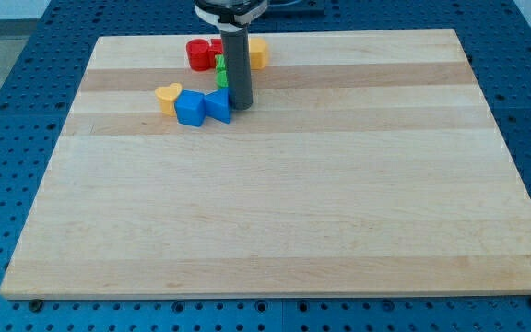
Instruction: Push the yellow hexagon into the right of the red star
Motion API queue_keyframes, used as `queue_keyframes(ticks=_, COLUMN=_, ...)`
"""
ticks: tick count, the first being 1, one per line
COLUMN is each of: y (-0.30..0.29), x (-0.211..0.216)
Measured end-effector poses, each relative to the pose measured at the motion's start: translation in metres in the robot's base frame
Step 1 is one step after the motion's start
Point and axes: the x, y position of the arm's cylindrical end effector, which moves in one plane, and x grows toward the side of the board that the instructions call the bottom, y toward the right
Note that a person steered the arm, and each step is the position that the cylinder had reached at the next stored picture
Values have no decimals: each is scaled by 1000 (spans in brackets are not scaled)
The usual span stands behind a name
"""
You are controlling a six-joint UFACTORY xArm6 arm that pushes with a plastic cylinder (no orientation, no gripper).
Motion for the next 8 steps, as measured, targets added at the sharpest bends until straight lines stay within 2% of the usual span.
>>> queue_keyframes(ticks=1, y=16, x=1)
queue_keyframes(ticks=3, y=141, x=18)
queue_keyframes(ticks=5, y=231, x=9)
queue_keyframes(ticks=7, y=236, x=-2)
queue_keyframes(ticks=8, y=250, x=-50)
